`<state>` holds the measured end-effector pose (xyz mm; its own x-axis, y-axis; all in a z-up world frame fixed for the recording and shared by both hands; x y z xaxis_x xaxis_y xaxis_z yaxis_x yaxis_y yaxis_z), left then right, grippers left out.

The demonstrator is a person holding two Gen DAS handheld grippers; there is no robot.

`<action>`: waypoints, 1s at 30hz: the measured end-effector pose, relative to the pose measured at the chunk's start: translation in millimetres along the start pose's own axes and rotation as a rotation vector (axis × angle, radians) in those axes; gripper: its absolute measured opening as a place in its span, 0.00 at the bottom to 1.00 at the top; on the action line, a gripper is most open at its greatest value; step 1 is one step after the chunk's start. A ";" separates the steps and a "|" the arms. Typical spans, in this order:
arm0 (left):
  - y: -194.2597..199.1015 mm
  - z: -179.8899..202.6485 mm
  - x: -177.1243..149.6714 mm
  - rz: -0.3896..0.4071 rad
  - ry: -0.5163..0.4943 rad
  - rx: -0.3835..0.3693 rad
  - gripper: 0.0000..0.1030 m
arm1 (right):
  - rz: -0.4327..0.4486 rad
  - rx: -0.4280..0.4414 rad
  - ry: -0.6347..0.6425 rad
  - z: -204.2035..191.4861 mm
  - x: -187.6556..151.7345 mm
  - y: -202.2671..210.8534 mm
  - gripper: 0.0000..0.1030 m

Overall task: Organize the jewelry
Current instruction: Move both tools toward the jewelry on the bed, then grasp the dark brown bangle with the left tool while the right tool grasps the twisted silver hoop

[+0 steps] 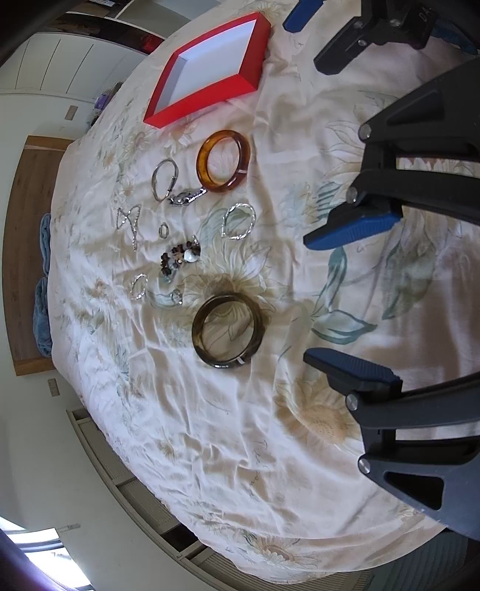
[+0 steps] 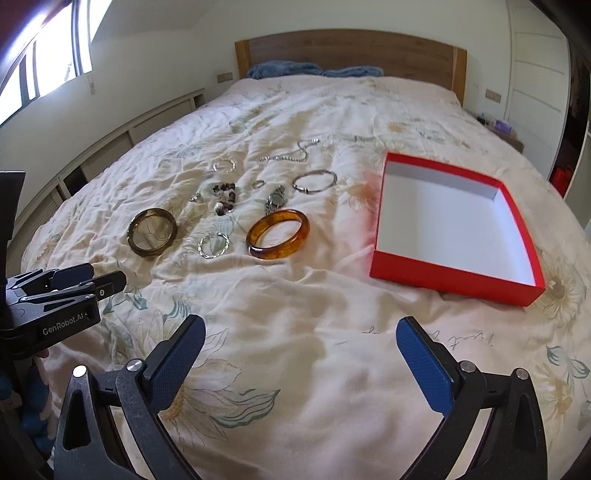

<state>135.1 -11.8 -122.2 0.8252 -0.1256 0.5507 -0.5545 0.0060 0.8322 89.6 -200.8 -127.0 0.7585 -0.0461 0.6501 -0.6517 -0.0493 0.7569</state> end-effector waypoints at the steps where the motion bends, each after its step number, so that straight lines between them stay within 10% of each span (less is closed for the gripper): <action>1: -1.1 -0.4 0.8 0.000 0.000 -0.003 0.52 | -0.005 0.004 0.001 -0.7 0.2 -1.9 0.93; 30: -42.8 -76.1 46.6 0.020 0.103 0.045 0.51 | -0.122 0.327 0.076 -97.0 38.8 -69.5 0.45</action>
<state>205.5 57.6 -127.3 0.8195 -0.0237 0.5725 -0.5730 -0.0372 0.8187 164.6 -102.4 -147.8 0.8205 0.0538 0.5691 -0.5138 -0.3670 0.7755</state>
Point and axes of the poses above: each gripper's, at about its wrist camera, not at the fingertips, and y roughly against the way its jaws point, z to its right, x to its top, the point moved 10 cm from there along -y, roughly the way its jaws point, and after that the axes turned 1 degree about -z, right-handed, at the moved point
